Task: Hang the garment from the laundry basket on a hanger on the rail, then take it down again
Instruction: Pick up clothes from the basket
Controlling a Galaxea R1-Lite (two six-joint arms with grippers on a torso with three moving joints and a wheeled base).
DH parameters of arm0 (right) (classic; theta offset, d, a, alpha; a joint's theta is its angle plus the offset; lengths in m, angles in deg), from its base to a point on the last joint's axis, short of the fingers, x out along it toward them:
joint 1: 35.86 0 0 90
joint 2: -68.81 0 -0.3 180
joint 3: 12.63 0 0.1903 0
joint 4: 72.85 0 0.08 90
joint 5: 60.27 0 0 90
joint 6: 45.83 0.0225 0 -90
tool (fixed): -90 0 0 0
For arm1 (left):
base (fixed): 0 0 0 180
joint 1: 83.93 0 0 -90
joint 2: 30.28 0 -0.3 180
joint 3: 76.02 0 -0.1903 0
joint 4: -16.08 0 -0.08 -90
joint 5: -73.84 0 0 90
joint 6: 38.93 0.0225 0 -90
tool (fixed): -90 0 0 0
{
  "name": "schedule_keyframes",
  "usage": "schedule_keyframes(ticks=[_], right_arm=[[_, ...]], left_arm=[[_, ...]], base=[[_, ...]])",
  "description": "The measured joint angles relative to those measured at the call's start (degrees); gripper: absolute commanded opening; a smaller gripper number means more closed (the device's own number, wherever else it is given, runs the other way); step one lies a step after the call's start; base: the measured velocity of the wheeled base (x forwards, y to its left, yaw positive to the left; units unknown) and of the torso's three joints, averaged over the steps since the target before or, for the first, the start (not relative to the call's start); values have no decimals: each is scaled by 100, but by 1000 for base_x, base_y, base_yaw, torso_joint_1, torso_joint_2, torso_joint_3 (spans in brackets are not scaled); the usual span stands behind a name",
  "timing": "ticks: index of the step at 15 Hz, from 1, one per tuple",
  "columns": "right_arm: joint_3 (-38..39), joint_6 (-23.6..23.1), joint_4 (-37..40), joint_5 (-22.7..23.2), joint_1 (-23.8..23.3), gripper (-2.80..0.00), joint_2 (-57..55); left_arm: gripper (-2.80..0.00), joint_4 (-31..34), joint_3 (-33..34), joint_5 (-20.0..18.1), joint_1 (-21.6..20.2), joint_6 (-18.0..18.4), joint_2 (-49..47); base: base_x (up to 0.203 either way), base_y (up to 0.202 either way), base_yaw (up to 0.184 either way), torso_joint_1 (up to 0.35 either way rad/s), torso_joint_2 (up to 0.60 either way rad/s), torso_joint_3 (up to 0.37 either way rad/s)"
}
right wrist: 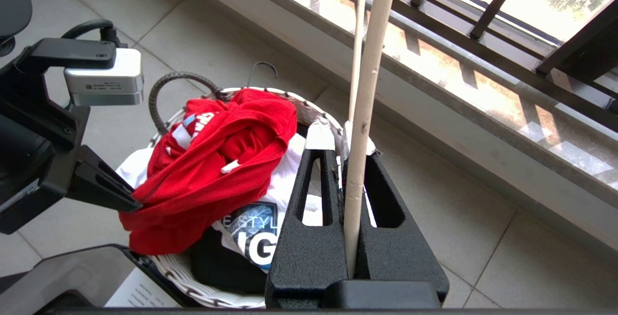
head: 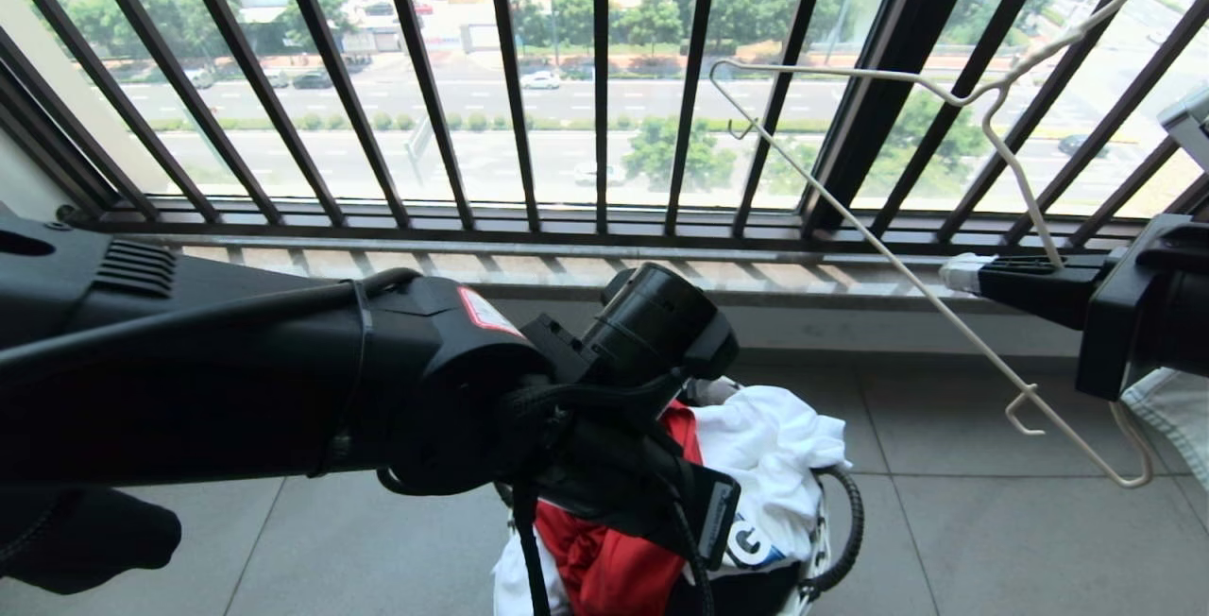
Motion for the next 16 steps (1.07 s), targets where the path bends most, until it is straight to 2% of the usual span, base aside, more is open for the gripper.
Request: schedule_keyframes(ticks=[2,4,6,9,13,14,16], right_arm=[[1,0,1,0,-2,-280,-6],[1,-2,0,0,-40,-280,-7],[1,-6,0,0,-52,-280,-9],[-10,-8,2,5,-124,-280,-20],[-40,-43,0,18,-156,-280,-28],[-40,-46,0,18,-156,-280,-28],[-40,-46,0,18,-156,-280,-38]], left_arm=[[-280,119,39,438,50,111,-272],[-280,778,-30,1290,-122,626,-441],[-280,1378,-46,1617,-335,972,-334],[-280,1732,576,1646,-507,1031,109],[-280,1752,1660,1596,-549,1014,779],[-280,1746,1889,1491,-549,1014,894],[-280,1731,2152,974,-514,1012,1010]], base=[[0,0,0,0,0,0],[0,0,0,0,0,0],[0,0,0,0,0,0],[0,0,0,0,0,0],[0,0,0,0,0,0],[0,0,0,0,0,0],[0,0,0,0,0,0]])
